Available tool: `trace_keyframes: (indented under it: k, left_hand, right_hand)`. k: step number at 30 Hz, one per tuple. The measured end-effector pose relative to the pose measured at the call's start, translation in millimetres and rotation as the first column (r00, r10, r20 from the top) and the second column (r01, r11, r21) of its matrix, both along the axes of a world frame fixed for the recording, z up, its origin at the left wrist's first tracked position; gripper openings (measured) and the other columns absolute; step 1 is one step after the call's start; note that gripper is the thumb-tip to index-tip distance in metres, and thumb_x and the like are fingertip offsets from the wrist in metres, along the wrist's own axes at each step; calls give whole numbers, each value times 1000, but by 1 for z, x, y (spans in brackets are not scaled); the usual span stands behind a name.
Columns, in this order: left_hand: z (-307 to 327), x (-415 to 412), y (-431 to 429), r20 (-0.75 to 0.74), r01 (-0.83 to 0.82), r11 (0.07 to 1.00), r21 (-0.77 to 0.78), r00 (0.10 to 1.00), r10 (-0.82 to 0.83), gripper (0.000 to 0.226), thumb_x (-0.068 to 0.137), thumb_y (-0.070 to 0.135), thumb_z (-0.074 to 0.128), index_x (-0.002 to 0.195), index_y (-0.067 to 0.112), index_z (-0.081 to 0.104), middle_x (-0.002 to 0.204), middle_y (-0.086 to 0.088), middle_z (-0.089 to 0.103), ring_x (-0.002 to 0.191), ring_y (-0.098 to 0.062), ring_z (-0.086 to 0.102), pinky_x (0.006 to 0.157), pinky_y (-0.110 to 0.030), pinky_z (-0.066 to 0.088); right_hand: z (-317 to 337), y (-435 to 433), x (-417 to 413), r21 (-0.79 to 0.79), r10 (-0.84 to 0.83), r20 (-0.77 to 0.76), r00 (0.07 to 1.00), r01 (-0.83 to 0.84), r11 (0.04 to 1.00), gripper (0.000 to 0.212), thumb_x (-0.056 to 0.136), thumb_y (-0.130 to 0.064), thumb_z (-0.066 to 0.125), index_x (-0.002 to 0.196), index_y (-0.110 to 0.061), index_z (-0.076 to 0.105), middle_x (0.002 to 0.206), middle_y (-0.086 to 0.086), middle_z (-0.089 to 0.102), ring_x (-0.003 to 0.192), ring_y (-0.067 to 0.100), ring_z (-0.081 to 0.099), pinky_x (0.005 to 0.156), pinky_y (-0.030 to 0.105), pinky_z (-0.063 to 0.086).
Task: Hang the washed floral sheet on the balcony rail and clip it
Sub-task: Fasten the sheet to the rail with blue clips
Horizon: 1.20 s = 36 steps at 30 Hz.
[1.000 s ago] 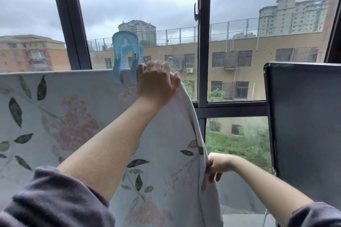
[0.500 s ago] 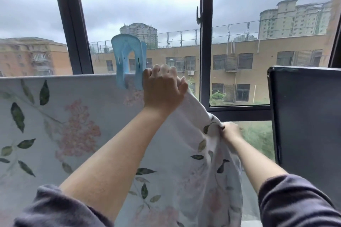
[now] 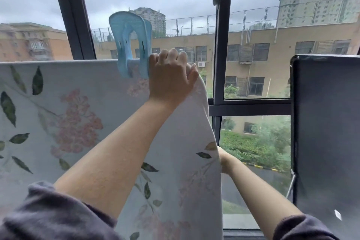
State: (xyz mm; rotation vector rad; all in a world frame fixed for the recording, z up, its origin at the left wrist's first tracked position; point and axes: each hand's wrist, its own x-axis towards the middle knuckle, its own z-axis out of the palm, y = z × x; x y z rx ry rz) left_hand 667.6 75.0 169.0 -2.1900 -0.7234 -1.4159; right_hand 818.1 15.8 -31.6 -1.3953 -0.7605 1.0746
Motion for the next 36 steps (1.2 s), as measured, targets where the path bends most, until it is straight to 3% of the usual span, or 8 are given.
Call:
trace_keyframes:
  k: [4,6,8,14,18,22,30,36]
  left_hand:
    - [-22,-8,5,-29,61,995,83,998,-59,43,86,34,37,115,9,56,120,-13,55,118,-33,47,107,-51,25]
    - [-52,-12,2,-45,115,991,73,993,-112,52,87,28,39,135,9,45,144,-15,39,137,-33,29,114,-54,14]
    - [-97,-19,-4,-79,152,988,15,985,-151,58,87,24,42,144,11,33,153,-14,24,143,-31,18,114,-55,11]
    - [-235,-51,-4,-339,101,960,-261,922,-189,66,86,18,45,148,15,23,157,-9,12,144,-29,11,112,-54,23]
    - [-293,-78,0,-611,-112,850,-514,743,-271,59,86,21,52,142,21,35,158,-3,1,145,-27,12,111,-48,29]
    - [-314,-99,2,-759,-395,667,-631,494,-425,50,96,34,36,143,20,29,158,-2,-2,145,-20,7,114,-42,22]
    - [-364,-158,-8,-399,-207,408,-889,789,-468,42,96,35,41,137,26,38,155,8,20,143,-11,16,114,-31,22]
    - [-406,-226,-17,-183,-63,281,-958,886,-425,35,95,26,48,129,22,47,143,7,38,133,-9,34,101,-13,23]
  right_hand:
    - [-15,-39,-16,293,10,-126,992,27,956,41,100,-43,28,114,-23,61,106,3,71,96,19,68,75,33,57]
    - [-32,-50,-20,297,16,17,1000,-20,955,45,87,-55,50,115,-21,60,108,1,71,100,17,67,77,30,56]
    - [-49,-61,-25,207,14,221,975,-61,977,44,76,-45,70,111,-18,61,104,0,71,96,13,66,82,32,55]
    - [-81,-70,-7,-286,101,739,667,174,942,23,93,-25,54,98,-7,68,104,12,69,97,28,62,75,35,46]
    - [-85,-75,-21,-177,-129,778,615,411,894,22,94,-21,51,97,-7,67,104,18,68,99,37,59,65,35,35]
    - [-127,-71,-51,-287,-80,661,746,349,892,25,87,-12,54,110,-8,63,111,14,65,106,33,57,68,29,35]
    - [-189,-75,-117,-232,-397,462,793,540,809,39,62,-34,45,98,-19,53,91,5,63,86,29,62,64,34,49]
    - [-192,-59,-202,-312,-418,440,795,572,759,66,83,-17,54,144,-15,29,139,10,45,121,31,47,98,35,41]
